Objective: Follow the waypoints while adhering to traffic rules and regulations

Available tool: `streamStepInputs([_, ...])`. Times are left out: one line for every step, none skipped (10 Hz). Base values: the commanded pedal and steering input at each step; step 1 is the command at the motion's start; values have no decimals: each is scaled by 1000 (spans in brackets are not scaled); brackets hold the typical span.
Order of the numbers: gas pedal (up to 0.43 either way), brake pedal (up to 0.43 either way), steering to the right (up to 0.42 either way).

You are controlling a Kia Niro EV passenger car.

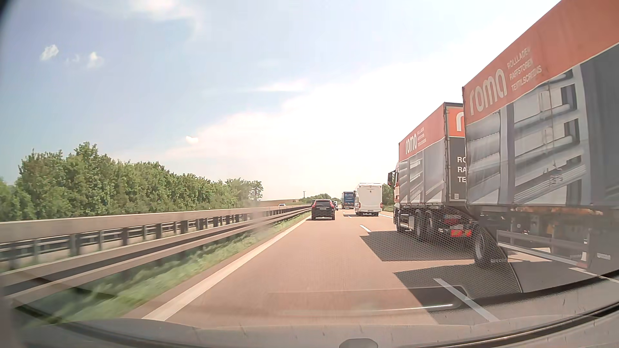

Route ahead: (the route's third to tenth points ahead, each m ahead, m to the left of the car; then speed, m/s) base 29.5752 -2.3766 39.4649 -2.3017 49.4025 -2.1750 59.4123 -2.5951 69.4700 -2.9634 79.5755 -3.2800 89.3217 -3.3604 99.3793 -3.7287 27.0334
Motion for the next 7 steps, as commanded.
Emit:
streamStepInputs([358,0,1])
streamStepInputs([378,0,1])
streamStepInputs([378,0,0])
streamStepInputs([378,0,0])
streamStepInputs([378,0,0])
streamStepInputs([378,0,0])
streamStepInputs([378,0,0])
